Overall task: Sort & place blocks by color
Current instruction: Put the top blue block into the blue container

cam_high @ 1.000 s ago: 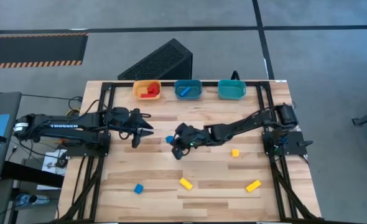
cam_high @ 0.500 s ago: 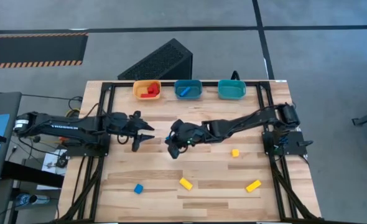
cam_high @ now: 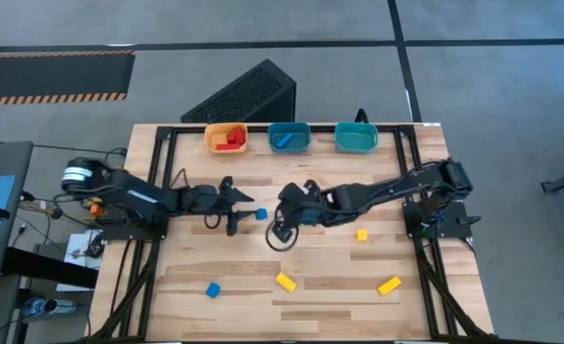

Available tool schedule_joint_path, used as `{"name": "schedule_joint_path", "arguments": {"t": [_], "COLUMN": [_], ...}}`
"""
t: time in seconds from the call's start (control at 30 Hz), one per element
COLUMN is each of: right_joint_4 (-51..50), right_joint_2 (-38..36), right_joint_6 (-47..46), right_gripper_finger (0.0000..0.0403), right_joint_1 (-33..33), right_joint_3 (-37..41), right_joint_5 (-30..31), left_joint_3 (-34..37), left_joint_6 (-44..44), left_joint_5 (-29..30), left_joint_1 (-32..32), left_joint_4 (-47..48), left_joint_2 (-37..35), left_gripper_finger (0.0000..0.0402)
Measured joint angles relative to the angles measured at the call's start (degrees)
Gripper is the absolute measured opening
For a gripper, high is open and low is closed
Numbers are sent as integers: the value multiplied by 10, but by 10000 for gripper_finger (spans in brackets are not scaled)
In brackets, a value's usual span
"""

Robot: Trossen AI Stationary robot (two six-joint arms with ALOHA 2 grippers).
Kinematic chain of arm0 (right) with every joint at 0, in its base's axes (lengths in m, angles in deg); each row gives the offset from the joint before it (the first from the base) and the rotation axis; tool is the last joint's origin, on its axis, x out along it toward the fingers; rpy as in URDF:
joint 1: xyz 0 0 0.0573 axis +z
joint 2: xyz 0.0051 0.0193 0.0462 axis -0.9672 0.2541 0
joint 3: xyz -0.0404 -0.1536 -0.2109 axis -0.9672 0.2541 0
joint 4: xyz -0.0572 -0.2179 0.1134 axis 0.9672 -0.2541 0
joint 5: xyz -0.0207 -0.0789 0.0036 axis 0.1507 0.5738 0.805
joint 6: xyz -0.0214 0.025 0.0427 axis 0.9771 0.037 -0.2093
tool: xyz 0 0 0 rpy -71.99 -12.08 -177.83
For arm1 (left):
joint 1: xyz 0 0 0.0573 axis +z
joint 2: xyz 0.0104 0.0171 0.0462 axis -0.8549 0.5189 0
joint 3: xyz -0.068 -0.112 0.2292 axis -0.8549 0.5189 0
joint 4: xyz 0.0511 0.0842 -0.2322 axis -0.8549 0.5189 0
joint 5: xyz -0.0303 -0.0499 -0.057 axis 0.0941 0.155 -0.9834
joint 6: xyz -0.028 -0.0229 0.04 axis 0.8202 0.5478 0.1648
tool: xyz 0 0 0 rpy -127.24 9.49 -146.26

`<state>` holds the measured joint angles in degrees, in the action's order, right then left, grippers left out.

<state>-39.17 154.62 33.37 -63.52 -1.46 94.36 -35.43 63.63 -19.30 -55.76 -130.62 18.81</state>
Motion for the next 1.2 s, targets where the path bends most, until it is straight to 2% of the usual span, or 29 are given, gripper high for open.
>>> {"name": "schedule_joint_path", "arguments": {"t": [0.23, 0.4, 0.57, 0.7, 0.9, 1.07, 1.2], "right_joint_4": [-125, -182, -181, -184, -276, -415, -446], "right_joint_2": [-50, -91, -125, -144, -171, -205, -260], "right_joint_6": [-92, -199, -284, -310, -317, -349, -324], "right_gripper_finger": [27, 23, 13, 10, 11, 11, 11], "right_joint_1": [66, 107, 143, 168, 179, 179, 172], "right_joint_3": [14, 66, 117, 132, 135, 135, 161], "right_joint_5": [134, 157, 160, 184, 203, 230, 253], "left_joint_3": [-47, -78, -114, -130, -138, -138, -134], "left_joint_6": [-15, -30, -27, -12, -4, 21, 33], "left_joint_5": [-2, -36, -14, -8, -6, -10, 18], "left_joint_1": [-4, -4, -3, -3, 2, 27, 53], "left_joint_4": [-6, -2, 23, 38, 56, 128, 172], "left_joint_2": [122, 178, 230, 243, 233, 191, 131], "left_gripper_finger": [223, 248, 249, 216, 105, 98, 98]}}
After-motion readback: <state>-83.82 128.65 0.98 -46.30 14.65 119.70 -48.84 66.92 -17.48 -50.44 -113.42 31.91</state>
